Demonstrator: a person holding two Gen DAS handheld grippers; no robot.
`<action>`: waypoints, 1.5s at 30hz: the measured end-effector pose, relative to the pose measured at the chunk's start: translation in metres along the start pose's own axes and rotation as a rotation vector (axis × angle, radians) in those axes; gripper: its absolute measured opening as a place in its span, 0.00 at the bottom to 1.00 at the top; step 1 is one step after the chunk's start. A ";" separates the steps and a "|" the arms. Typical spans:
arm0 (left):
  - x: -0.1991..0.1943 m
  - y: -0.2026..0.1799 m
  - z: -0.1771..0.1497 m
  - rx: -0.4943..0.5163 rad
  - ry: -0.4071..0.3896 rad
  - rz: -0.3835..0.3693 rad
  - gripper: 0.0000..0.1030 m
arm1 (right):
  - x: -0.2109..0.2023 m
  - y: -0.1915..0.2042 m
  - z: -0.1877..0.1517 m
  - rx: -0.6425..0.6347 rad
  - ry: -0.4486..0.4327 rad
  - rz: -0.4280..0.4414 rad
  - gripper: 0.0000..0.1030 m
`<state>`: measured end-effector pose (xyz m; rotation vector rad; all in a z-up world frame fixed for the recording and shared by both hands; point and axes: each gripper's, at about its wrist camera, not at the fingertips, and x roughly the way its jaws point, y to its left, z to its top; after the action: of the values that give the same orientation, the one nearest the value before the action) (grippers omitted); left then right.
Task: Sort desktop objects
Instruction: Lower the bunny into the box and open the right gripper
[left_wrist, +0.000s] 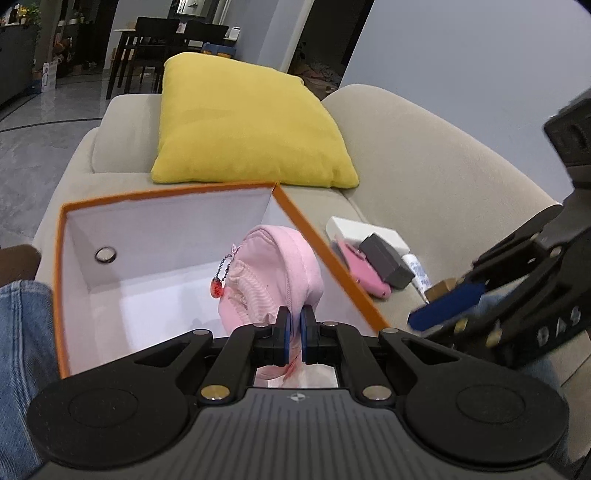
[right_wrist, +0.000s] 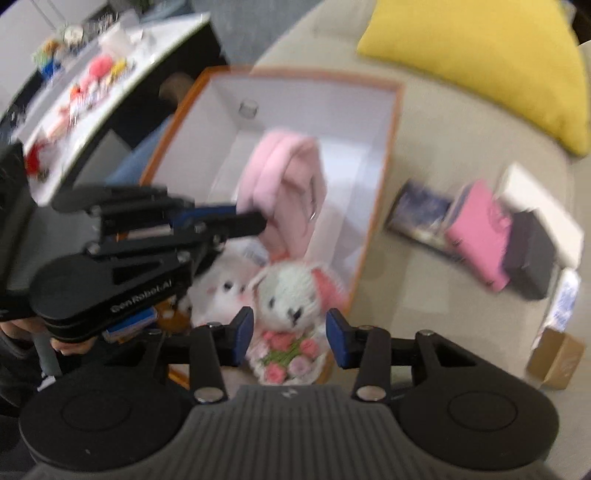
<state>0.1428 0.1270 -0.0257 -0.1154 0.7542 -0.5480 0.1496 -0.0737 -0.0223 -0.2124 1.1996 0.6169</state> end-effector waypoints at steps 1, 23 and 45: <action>0.004 -0.002 0.003 0.003 -0.004 0.000 0.05 | -0.006 -0.006 0.002 0.007 -0.028 -0.014 0.44; 0.058 -0.004 0.012 -0.055 0.202 -0.130 0.05 | 0.025 -0.075 -0.005 0.168 -0.112 0.028 0.44; 0.040 -0.026 0.005 0.136 0.294 -0.058 0.27 | 0.027 -0.074 -0.016 0.185 -0.120 0.058 0.45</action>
<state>0.1593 0.0836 -0.0391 0.0715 0.9993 -0.6780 0.1837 -0.1333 -0.0647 0.0157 1.1424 0.5576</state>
